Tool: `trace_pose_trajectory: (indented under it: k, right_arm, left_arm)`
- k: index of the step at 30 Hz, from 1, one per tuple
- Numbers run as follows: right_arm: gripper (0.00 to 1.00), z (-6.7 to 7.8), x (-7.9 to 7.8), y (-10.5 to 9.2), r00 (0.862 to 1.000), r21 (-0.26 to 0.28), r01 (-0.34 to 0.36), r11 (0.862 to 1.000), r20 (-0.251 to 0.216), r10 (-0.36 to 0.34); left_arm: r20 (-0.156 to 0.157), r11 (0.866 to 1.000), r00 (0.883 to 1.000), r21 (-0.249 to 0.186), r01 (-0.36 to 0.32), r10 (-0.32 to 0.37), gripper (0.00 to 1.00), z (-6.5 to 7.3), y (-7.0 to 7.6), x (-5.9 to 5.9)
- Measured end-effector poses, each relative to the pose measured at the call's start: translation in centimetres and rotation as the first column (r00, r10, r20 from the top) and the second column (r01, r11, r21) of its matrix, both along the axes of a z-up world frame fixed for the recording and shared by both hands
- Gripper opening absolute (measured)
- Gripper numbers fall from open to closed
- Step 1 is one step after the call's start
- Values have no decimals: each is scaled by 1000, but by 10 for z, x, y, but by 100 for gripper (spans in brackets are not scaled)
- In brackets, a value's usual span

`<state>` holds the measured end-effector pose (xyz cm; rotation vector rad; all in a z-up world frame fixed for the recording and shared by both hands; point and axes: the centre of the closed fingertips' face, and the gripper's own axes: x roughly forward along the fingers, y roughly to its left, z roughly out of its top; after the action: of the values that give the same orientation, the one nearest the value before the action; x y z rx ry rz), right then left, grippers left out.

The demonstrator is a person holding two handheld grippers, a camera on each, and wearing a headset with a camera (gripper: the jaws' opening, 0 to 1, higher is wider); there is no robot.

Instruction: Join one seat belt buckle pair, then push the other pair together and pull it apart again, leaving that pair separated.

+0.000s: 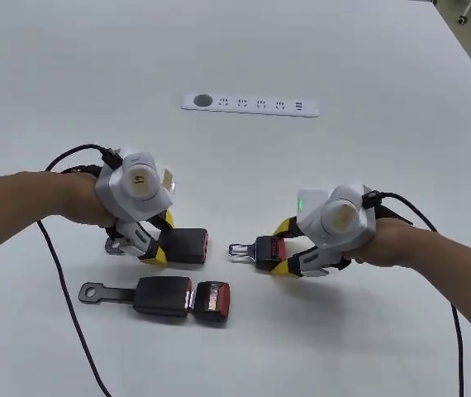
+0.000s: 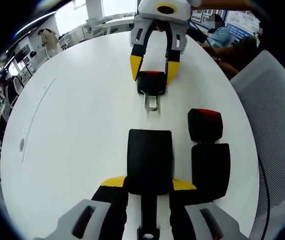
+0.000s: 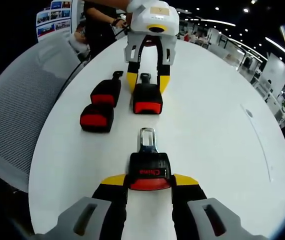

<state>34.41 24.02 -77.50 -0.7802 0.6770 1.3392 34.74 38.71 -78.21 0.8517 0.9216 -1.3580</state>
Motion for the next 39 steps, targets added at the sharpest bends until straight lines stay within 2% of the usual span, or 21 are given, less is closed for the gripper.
trace_pose_trajectory:
  k: [2, 7, 12, 15, 22, 24, 27, 30, 36, 39]
  right_arm:
    - [31, 0, 0, -1, 1000, -17, -25, 1000, 18, 25]
    - [31, 0, 3, -3, 1000, -17, -24, 1000, 19, 24]
    - [38, 0, 5, -1, 1000, 1, -10, 1000, 30, 10]
    - [40, 1, 5, 0, 1000, 14, 2, 1000, 27, -2]
    - [47, 5, 0, -6, 999, 22, 28, 999, 21, -28]
    - [48, 5, -1, -9, 999, 23, 34, 999, 18, -34]
    - [51, 7, -4, -13, 999, 19, 40, 999, 18, -40]
    - [52, 9, -4, -15, 999, 20, 46, 999, 22, -47]
    - [56, 12, -9, -20, 998, 21, 62, 998, 23, -62]
    - [59, 13, -12, -22, 997, 25, 75, 997, 21, -76]
  left_arm:
    - [2, 1000, 1000, -7, -2, 2, 32, 1, 0, -1]
    - [10, 1000, 1000, -15, 1, -1, 33, 3, -2, -2]
    - [39, 1000, 999, -22, 12, -11, 34, 7, -5, -5]
    - [46, 1000, 999, -27, 3, -2, 34, 9, -6, -5]
    - [75, 1000, 997, -7, -10, 10, 39, 12, 0, -1]
    - [72, 999, 997, -29, -35, 37, 39, 17, 0, 0]
    - [76, 998, 996, -35, -49, 52, 40, 18, 5, 3]
    - [71, 996, 994, -49, -75, 78, 41, 22, 8, 2]
    - [50, 987, 989, -88, -137, 141, 44, 25, 19, -2]
    - [39, 977, 983, -118, -176, 182, 47, 26, 26, -4]
